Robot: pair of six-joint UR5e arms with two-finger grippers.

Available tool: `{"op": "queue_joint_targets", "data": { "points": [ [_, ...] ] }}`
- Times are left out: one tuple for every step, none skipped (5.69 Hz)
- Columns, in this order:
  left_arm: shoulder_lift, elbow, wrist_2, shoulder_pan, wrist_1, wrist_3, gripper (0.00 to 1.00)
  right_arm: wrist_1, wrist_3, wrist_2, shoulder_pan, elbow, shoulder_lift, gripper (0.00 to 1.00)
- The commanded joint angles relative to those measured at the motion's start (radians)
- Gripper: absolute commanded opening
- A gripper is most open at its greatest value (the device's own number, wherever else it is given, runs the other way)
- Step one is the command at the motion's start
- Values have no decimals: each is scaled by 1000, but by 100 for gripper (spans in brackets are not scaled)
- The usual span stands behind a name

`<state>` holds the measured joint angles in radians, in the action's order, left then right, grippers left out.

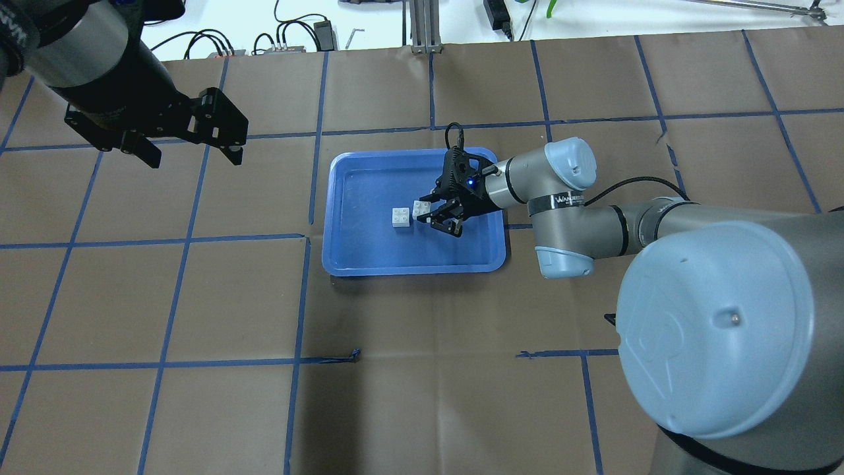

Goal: Assemble white blocks and place on blue tray

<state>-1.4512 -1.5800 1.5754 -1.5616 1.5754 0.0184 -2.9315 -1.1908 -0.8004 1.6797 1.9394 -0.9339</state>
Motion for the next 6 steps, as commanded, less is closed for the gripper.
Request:
{"op": "queue_joint_targets", "data": {
  "points": [
    [0, 0, 0, 0, 0, 0, 99, -14, 25, 0, 11, 1, 12, 22],
    [0, 0, 0, 0, 0, 0, 99, -14, 25, 1, 15, 1, 15, 23],
    [0, 0, 0, 0, 0, 0, 99, -14, 25, 0, 15, 1, 15, 23],
    [0, -2, 0, 0, 0, 0, 99, -14, 25, 1, 15, 1, 15, 23],
    [0, -2, 0, 0, 0, 0, 99, -14, 25, 1, 15, 1, 15, 24],
    [2, -2, 0, 0, 0, 0, 99, -14, 25, 0, 15, 1, 17, 25]
  ]
}}
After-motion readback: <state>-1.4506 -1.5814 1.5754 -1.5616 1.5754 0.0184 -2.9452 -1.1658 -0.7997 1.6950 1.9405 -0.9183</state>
